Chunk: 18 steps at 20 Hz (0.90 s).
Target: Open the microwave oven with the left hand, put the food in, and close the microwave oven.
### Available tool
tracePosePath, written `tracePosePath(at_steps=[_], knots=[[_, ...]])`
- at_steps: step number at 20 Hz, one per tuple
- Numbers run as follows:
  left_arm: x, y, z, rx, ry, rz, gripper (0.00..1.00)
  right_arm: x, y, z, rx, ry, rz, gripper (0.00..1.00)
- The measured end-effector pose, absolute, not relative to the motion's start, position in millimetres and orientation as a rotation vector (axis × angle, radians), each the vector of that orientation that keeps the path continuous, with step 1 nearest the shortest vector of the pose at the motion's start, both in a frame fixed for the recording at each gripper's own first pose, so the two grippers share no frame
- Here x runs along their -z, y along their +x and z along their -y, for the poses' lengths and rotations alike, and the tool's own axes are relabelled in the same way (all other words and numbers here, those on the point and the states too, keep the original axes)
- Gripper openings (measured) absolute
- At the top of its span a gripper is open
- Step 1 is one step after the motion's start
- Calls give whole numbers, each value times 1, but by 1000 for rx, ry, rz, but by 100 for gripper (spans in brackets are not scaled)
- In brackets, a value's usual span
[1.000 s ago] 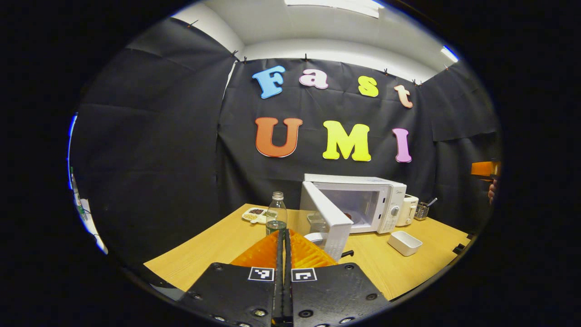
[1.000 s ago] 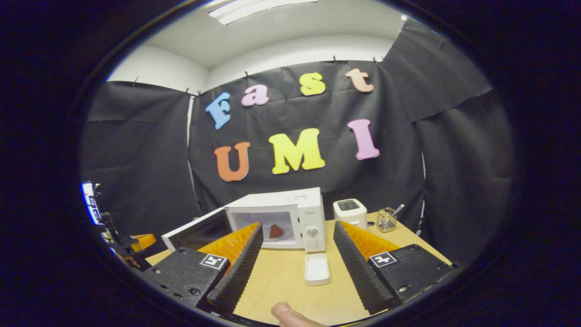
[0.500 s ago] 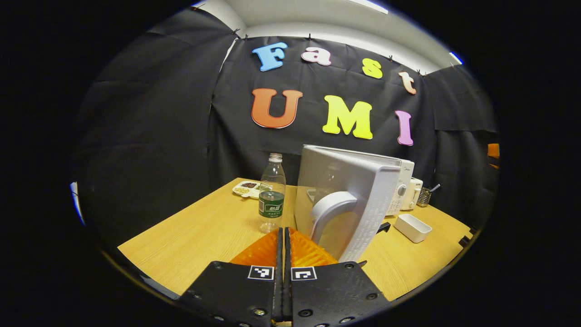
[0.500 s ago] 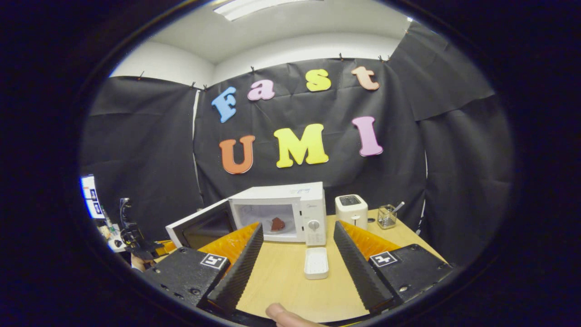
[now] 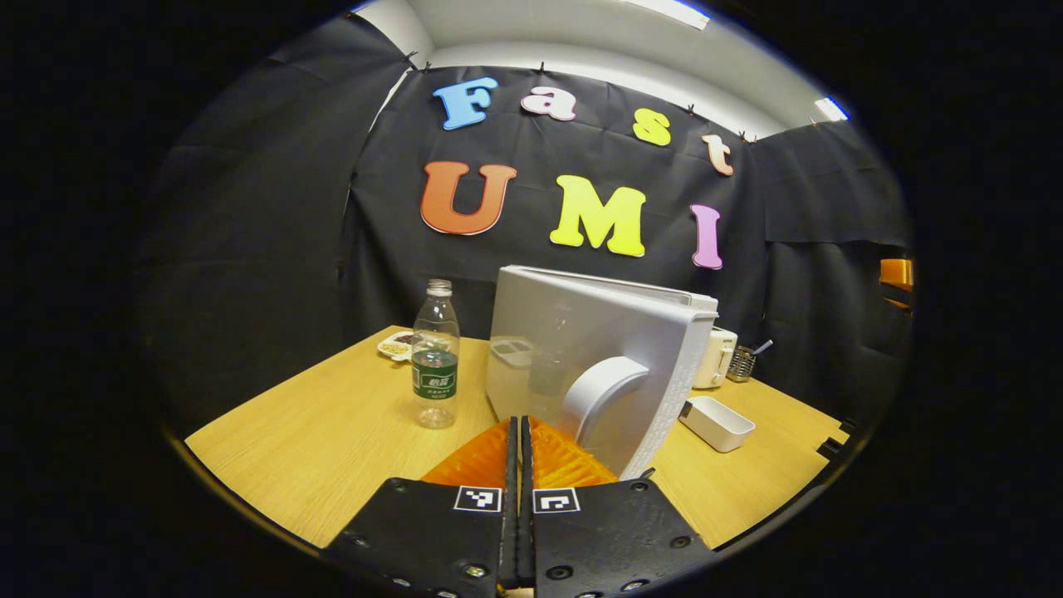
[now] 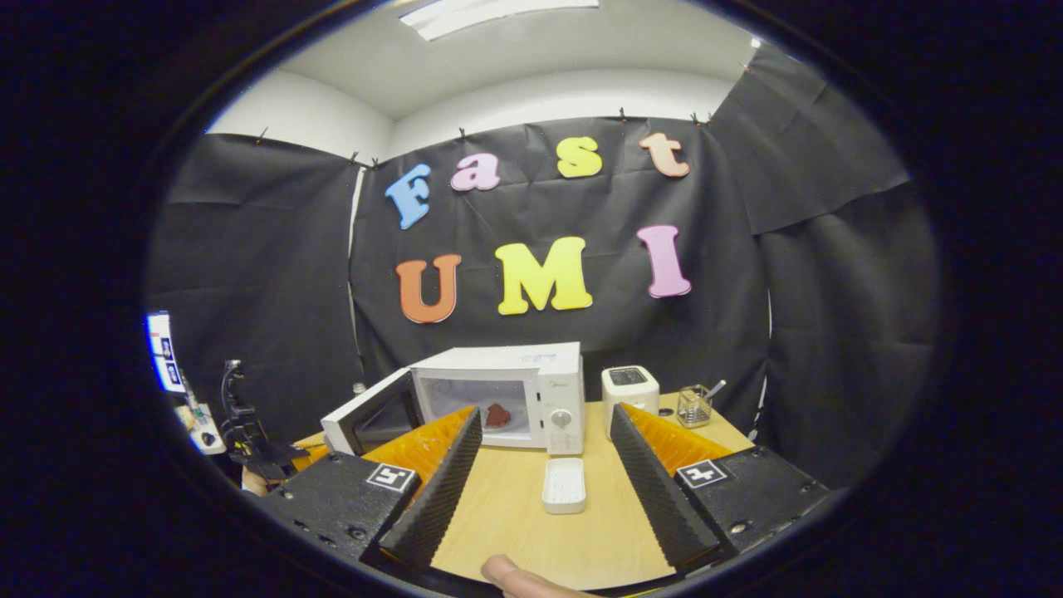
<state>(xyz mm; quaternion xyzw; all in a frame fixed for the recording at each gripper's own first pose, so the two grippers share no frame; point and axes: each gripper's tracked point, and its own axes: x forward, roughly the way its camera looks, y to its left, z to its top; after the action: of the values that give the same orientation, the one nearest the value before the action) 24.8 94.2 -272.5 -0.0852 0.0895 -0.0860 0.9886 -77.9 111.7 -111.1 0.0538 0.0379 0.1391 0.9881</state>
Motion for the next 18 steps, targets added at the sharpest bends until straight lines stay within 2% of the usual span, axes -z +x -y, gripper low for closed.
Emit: tracePosePath(at_steps=[1,2,3,5,6,7,8,17,18], knots=[[273,26,-87,182,-173,-181,0,110,-79,-110,-276,107,-73,87],[274,29,-80,190,-173,-184,0,110,-80,-108,-274,105,-71,87],[275,32,-72,199,-173,-187,0,110,-80,-107,-272,101,-69,99],[275,36,-57,224,-168,-185,0,110,-80,-104,-269,88,-68,99],[277,39,-49,237,-165,-187,0,110,-80,-100,-261,86,-67,87],[279,44,-40,248,-164,-193,0,110,-81,-96,-255,90,-65,87],[280,47,-33,260,-160,-198,0,110,-82,-94,-255,94,-63,99],[275,91,37,367,-116,-188,0,111,-77,-66,-244,117,-49,99],[275,99,44,367,-111,-186,0,112,-75,-62,-238,123,-50,87]])
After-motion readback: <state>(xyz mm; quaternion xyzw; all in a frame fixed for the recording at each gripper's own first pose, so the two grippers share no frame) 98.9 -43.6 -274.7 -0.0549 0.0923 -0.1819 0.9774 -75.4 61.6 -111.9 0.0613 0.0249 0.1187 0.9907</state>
